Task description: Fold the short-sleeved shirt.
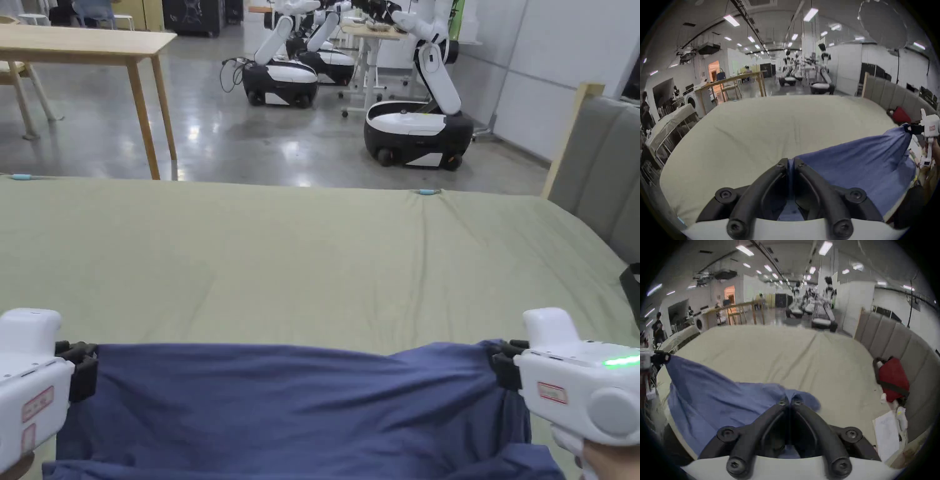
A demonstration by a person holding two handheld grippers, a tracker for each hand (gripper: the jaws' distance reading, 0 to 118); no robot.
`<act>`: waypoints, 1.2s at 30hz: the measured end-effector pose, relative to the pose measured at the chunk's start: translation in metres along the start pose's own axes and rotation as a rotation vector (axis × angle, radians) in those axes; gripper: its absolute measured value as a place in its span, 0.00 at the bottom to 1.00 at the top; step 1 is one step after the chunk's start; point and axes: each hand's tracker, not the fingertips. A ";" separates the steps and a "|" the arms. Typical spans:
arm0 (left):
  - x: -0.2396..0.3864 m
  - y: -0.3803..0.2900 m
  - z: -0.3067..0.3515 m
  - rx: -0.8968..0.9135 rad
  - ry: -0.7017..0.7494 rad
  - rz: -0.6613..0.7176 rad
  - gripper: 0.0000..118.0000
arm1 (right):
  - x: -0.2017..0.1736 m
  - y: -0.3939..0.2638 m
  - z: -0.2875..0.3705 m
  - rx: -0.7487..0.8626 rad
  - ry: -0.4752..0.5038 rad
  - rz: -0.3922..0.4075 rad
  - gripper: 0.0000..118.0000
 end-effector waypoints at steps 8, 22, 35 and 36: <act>-0.035 -0.087 0.056 -0.174 -0.036 0.010 0.05 | -0.008 -0.110 0.086 -0.083 0.051 0.047 0.02; 0.039 -0.070 0.082 0.095 -0.016 -0.028 0.96 | -0.063 -0.051 0.133 0.230 0.097 -0.144 1.00; 0.085 -0.091 0.037 0.070 -0.046 -0.013 0.00 | -0.168 -0.058 0.079 0.273 0.027 -0.108 0.01; 0.081 -0.092 0.038 0.076 -0.022 -0.024 0.00 | -0.170 -0.060 0.078 0.279 0.003 -0.099 0.01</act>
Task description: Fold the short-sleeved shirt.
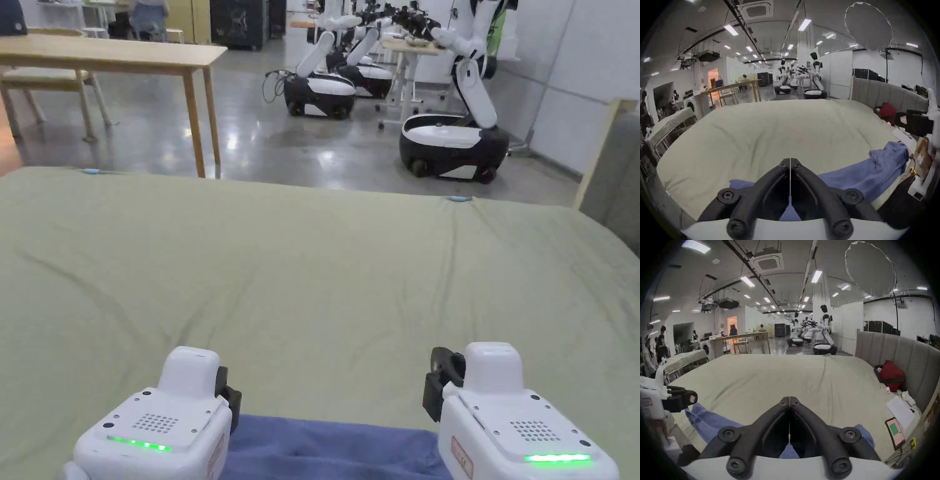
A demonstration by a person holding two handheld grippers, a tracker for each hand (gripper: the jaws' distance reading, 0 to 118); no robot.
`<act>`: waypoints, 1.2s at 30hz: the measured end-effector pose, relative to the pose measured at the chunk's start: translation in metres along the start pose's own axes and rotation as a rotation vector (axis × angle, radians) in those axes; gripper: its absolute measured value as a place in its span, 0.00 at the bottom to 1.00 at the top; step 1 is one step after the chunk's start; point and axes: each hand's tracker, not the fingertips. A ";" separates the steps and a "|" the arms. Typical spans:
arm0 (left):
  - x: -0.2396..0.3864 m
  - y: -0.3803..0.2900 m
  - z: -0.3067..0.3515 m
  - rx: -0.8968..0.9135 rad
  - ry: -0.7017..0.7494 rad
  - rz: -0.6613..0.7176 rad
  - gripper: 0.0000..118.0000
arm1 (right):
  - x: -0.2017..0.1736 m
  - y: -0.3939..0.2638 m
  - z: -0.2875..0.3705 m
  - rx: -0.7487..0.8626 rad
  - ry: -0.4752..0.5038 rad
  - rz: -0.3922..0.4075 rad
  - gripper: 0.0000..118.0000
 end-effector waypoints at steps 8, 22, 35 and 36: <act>-0.114 -0.033 0.033 -0.065 -0.101 0.387 1.00 | 0.001 -0.003 0.015 -0.027 0.029 0.002 0.01; -0.181 -0.140 -0.066 -0.176 -0.662 1.239 1.00 | -0.028 0.008 0.015 -0.026 0.077 -0.027 0.01; -0.176 -0.116 -0.064 -0.151 -0.285 1.084 0.06 | -0.018 0.008 0.008 -0.075 0.043 -0.055 0.01; -0.182 -0.110 -0.059 -0.122 -0.264 1.054 0.06 | -0.017 0.008 0.008 -0.078 0.043 -0.055 0.01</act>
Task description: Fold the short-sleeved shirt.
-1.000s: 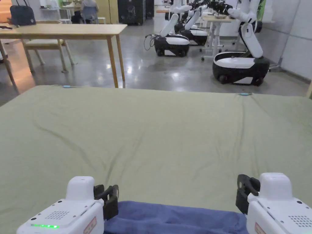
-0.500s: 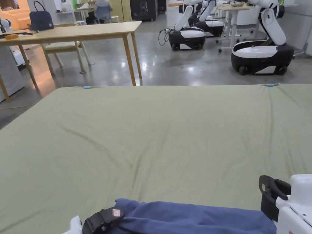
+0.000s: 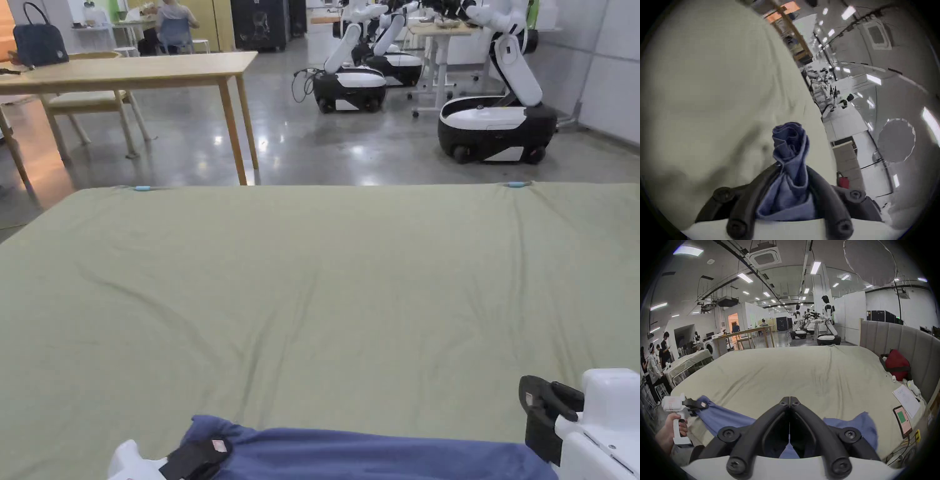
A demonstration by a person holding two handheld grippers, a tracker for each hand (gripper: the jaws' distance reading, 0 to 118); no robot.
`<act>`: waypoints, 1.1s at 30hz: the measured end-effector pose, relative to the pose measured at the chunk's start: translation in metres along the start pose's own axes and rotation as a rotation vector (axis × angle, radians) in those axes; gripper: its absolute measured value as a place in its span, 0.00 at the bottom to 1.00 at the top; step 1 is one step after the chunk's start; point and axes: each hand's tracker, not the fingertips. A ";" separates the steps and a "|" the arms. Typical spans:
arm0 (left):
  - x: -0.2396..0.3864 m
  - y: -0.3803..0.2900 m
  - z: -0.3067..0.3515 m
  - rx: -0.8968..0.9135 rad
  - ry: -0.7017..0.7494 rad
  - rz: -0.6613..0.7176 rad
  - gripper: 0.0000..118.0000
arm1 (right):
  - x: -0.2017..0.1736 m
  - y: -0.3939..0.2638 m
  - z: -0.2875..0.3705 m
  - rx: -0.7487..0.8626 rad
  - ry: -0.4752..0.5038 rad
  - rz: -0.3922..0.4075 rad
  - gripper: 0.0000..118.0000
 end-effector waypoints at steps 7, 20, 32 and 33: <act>0.097 -0.002 0.033 0.144 0.161 -0.702 0.06 | -0.001 0.000 0.001 0.002 0.012 -0.003 0.01; 0.173 -0.216 -0.092 -0.170 0.357 -1.271 0.71 | 0.029 -0.008 0.007 -0.069 -0.005 -0.038 0.01; 0.161 -0.122 -0.033 -0.115 0.176 -0.677 0.70 | 0.047 -0.005 0.012 -0.066 0.073 -0.074 0.01; 0.155 -0.125 -0.040 -0.168 0.155 -0.642 0.48 | 0.047 -0.006 0.011 -0.075 0.090 -0.075 0.01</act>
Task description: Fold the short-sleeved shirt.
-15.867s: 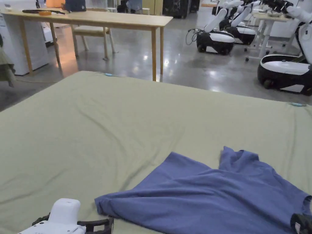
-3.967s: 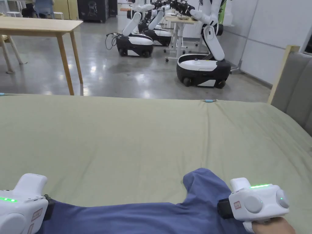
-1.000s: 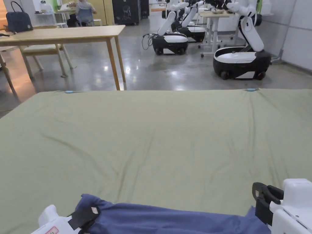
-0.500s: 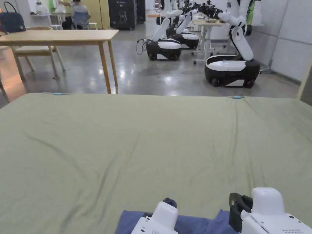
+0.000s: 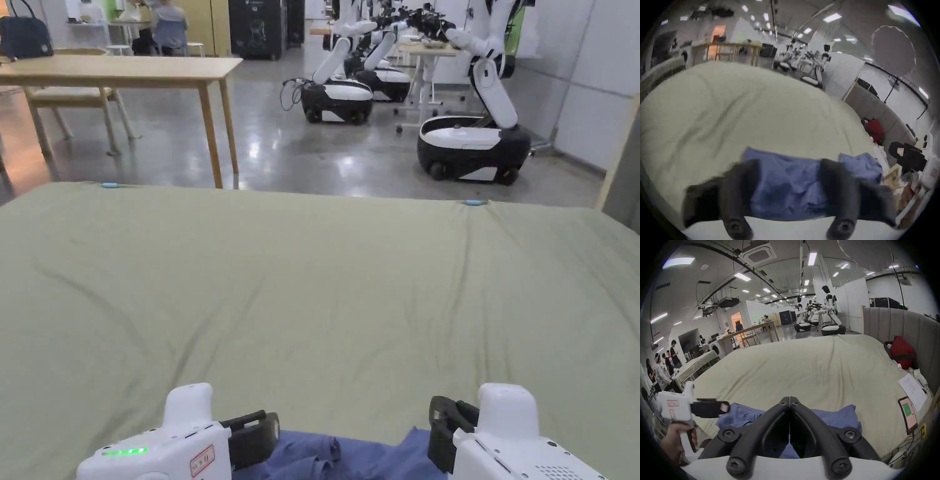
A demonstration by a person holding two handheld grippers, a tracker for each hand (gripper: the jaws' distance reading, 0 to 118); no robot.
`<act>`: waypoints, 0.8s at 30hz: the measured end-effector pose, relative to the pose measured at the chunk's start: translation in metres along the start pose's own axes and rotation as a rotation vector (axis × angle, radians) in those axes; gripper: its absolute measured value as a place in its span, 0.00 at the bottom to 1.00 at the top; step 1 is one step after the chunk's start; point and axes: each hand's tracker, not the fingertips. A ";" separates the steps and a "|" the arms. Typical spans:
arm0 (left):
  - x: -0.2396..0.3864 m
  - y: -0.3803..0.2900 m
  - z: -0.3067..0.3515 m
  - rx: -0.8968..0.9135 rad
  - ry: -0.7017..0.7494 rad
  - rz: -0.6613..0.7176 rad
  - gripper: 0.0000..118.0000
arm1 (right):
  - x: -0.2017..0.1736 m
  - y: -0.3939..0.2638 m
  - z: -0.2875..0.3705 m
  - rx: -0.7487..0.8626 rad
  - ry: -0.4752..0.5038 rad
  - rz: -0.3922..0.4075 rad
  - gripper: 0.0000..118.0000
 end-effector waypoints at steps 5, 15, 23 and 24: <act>0.024 -0.029 -0.038 -0.190 -0.089 -0.034 0.21 | 0.002 0.000 0.002 -0.001 0.008 0.004 0.01; 0.040 -0.029 -0.014 -0.103 -0.147 -0.080 0.18 | 0.005 -0.001 0.007 -0.010 0.021 -0.014 0.01; -0.055 -0.028 0.064 0.074 -0.095 0.029 1.00 | -0.026 0.001 -0.008 -0.024 0.067 0.010 0.01; -0.070 -0.032 0.064 0.065 -0.112 0.083 1.00 | -0.030 0.001 -0.010 -0.032 0.082 0.003 0.01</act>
